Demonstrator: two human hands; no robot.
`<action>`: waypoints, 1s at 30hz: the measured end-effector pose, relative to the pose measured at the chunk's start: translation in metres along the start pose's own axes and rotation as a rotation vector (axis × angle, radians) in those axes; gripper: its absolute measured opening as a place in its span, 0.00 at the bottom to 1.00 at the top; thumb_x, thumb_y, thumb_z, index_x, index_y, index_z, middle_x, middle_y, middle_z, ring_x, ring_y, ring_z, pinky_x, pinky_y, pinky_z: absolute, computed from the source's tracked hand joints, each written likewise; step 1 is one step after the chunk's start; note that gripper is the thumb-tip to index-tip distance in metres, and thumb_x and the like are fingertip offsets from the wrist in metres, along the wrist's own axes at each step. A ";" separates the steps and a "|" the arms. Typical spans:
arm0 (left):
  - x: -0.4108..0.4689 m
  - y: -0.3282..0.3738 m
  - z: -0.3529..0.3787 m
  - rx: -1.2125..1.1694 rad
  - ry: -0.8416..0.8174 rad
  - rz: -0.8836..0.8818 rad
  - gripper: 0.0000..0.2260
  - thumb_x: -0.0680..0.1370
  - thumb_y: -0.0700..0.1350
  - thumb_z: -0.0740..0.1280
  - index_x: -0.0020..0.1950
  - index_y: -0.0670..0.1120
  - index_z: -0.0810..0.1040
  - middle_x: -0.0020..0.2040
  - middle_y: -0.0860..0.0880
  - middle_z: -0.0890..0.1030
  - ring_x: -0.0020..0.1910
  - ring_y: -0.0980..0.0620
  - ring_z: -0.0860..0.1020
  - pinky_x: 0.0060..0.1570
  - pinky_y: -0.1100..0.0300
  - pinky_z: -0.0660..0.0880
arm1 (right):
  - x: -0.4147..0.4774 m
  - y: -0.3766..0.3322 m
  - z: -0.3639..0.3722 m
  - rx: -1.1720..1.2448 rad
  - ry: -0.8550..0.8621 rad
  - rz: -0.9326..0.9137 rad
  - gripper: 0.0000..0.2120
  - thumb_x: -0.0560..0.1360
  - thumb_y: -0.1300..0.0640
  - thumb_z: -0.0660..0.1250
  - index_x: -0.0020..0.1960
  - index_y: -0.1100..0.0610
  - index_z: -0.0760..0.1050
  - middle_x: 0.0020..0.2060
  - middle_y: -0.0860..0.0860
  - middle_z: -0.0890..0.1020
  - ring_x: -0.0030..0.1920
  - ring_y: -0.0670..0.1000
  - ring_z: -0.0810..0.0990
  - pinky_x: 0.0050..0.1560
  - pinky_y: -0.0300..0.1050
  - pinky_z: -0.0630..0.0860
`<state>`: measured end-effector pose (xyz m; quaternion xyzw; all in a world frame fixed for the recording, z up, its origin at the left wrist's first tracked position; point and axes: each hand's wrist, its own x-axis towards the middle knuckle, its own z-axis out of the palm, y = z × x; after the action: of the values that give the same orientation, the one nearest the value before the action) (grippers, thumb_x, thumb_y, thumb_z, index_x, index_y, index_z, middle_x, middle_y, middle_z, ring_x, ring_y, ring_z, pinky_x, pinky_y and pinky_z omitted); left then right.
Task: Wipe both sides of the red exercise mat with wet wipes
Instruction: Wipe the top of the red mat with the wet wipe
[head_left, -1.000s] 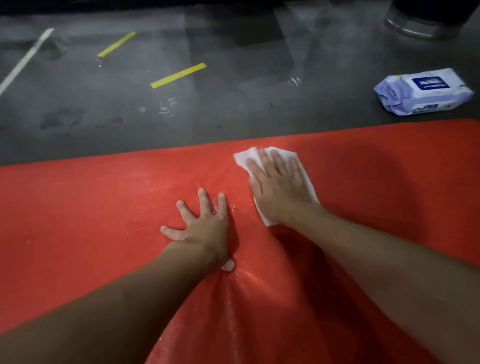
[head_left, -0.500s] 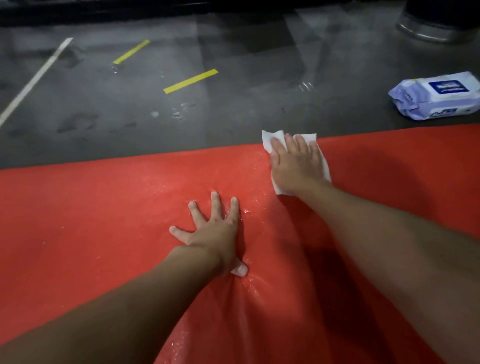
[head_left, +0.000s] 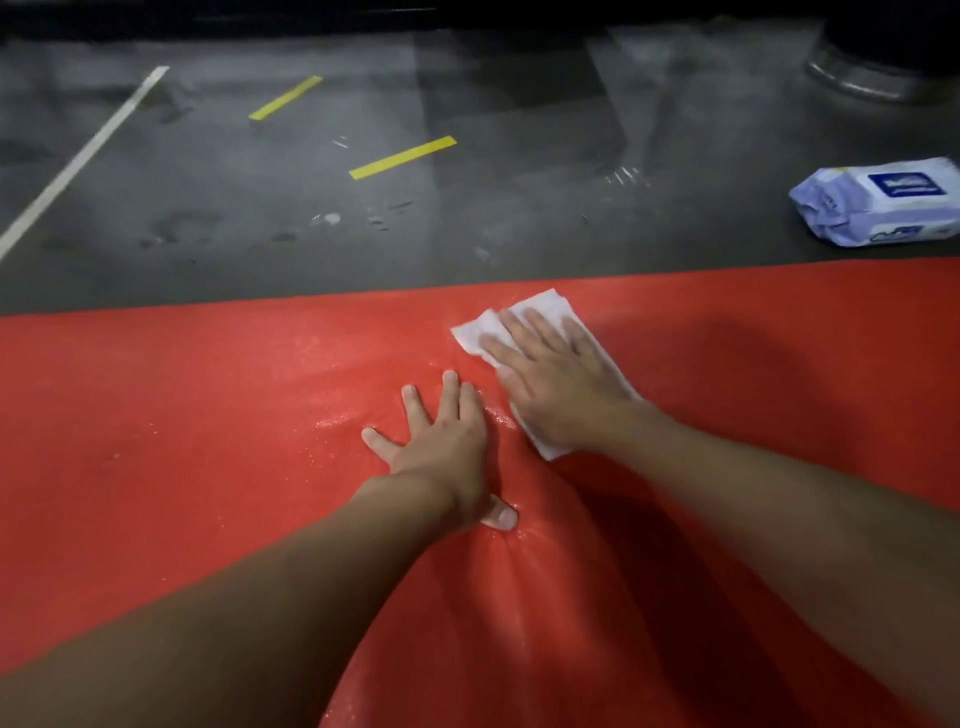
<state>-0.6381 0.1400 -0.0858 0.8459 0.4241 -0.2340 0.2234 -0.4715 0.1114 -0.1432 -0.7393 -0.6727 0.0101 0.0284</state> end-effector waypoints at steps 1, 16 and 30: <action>0.000 -0.001 0.000 0.001 0.005 0.001 0.63 0.64 0.59 0.79 0.79 0.45 0.34 0.78 0.52 0.30 0.75 0.36 0.31 0.65 0.22 0.45 | 0.000 0.015 -0.004 -0.057 -0.004 -0.050 0.30 0.78 0.48 0.40 0.79 0.48 0.56 0.79 0.51 0.58 0.78 0.56 0.56 0.76 0.62 0.53; 0.003 -0.001 0.003 -0.012 0.032 0.007 0.63 0.64 0.60 0.79 0.79 0.45 0.34 0.78 0.53 0.30 0.76 0.37 0.31 0.64 0.21 0.44 | -0.022 -0.005 -0.012 0.071 -0.022 0.519 0.26 0.83 0.45 0.42 0.81 0.47 0.48 0.81 0.50 0.48 0.80 0.53 0.45 0.78 0.59 0.42; -0.015 -0.041 0.020 0.088 0.124 0.245 0.62 0.61 0.74 0.69 0.80 0.49 0.38 0.79 0.53 0.35 0.78 0.45 0.35 0.71 0.30 0.42 | -0.083 -0.042 -0.001 -0.054 -0.027 0.065 0.27 0.81 0.47 0.43 0.79 0.47 0.56 0.80 0.50 0.56 0.79 0.54 0.54 0.76 0.60 0.52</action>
<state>-0.6840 0.1415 -0.1005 0.9131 0.3202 -0.1707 0.1861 -0.5208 0.0323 -0.1414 -0.7610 -0.6487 0.0027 -0.0008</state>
